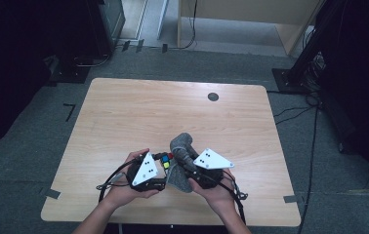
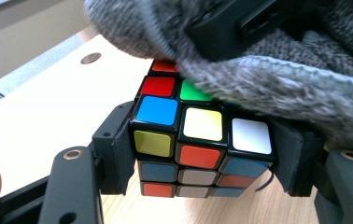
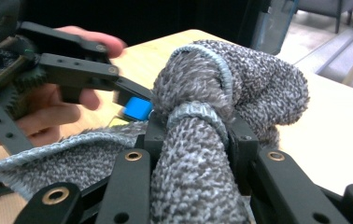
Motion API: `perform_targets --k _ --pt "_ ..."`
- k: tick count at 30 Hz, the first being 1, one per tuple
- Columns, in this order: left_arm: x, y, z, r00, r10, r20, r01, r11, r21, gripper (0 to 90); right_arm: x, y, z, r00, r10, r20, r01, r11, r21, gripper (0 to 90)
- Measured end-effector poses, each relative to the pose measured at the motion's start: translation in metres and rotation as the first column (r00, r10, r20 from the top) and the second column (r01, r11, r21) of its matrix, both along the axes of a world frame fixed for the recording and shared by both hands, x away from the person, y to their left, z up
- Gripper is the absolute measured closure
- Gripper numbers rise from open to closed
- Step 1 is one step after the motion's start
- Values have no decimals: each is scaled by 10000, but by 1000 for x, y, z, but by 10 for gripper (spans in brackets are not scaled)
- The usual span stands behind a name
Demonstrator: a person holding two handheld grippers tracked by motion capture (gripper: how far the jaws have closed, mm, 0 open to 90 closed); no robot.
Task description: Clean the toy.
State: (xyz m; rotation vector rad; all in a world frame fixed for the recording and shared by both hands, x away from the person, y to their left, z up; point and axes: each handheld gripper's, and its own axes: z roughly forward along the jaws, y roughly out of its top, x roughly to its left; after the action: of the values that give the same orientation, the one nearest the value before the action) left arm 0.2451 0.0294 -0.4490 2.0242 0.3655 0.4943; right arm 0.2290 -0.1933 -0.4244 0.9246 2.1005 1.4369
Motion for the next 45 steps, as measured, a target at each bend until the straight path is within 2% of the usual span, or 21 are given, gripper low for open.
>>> perform_targets --k 2,5,7,10,12,13,15,18,22,24,25,27,30,31,32,34,36,38,40,42,45 --pt "0 -1 0 10000 26 -9 -26 10000 -13 340 -3 3 -1 9996 286 29 -287 9993 237 665" --pt "-1 -1 -1 9999 -94 54 95 9999 -89 340 -14 19 -1 9948 236 988 -150 9961 -865 662" --pt "0 2 1 9998 -193 -65 191 9990 -404 340 -14 16 1 9956 194 920 -133 9977 -665 666" --pt "1 9 3 9997 -227 -95 219 9968 -772 340 -1 -6 3 9989 -473 53 471 9980 415 677" --pt "2 15 6 9985 -483 -265 437 9872 -1536 340 5 -19 2 9951 -903 -391 930 9930 728 679" --pt "2 17 7 9976 -610 -339 535 9804 -1897 340 8 -27 -2 9956 -578 -736 684 9862 1505 677" --pt "3 20 9 9955 -829 -467 689 9664 -2476 340 7 -27 -3 9962 -497 -708 615 9826 1751 676" --pt "3 22 10 9946 -903 -511 735 9607 -2678 339 5 -19 -12 9980 -276 -567 370 9845 1715 679" --pt "3 28 12 9941 -973 -489 773 9469 -3121 339 10 -20 -20 9943 -415 -980 549 9889 1383 679" --pt "3 27 11 9953 -881 -410 725 9542 -2904 339 4 -25 -7 9985 -105 -534 237 9671 2532 678" --pt "2 26 9 9959 -815 -400 675 9593 -2743 339 4 -25 -7 9985 -105 -534 237 9671 2532 678" --pt "2 25 6 9953 -839 -480 681 9607 -2690 339 0 -24 3 9996 259 -68 -225 9512 3078 677" --pt "1 26 8 9959 -775 -471 614 9585 -2785 339 0 -18 0 9996 289 -15 -272 9559 2924 678" --pt "1 27 9 9955 -811 -492 635 9553 -2888 339 5 -19 -7 9984 295 -475 -138 9537 3003 678" --pt "1 30 9 9943 -905 -569 682 9472 -3134 339 5 -19 -7 9984 295 -475 -138 9537 3003 678" --pt "2 33 11 9916 -1068 -726 748 9331 -3518 339 8 -17 -14 9954 242 -928 -16 9717 2364 679" --pt "2 33 10 9939 -922 -613 671 9418 -3294 339 7 -15 -15 9967 191 -790 3 9711 2388 679" --pt "2 31 7 9948 -806 -618 587 9530 -2973 339 3 -17 -7 9990 199 -394 -81 9597 2808 678" --pt "0 30 6 9936 -921 -655 685 9515 -2998 339 0 -17 0 9994 359 -16 -335 9475 3181 678" --pt "-1 29 8 9948 -844 -564 637 9514 -3013 338 -1 -14 0 9989 456 91 -463 9535 2978 677" --pt "0 34 10 9956 -783 -519 581 9473 -3149 338 4 -15 -9 9983 466 -338 -349 9570 2881 678"
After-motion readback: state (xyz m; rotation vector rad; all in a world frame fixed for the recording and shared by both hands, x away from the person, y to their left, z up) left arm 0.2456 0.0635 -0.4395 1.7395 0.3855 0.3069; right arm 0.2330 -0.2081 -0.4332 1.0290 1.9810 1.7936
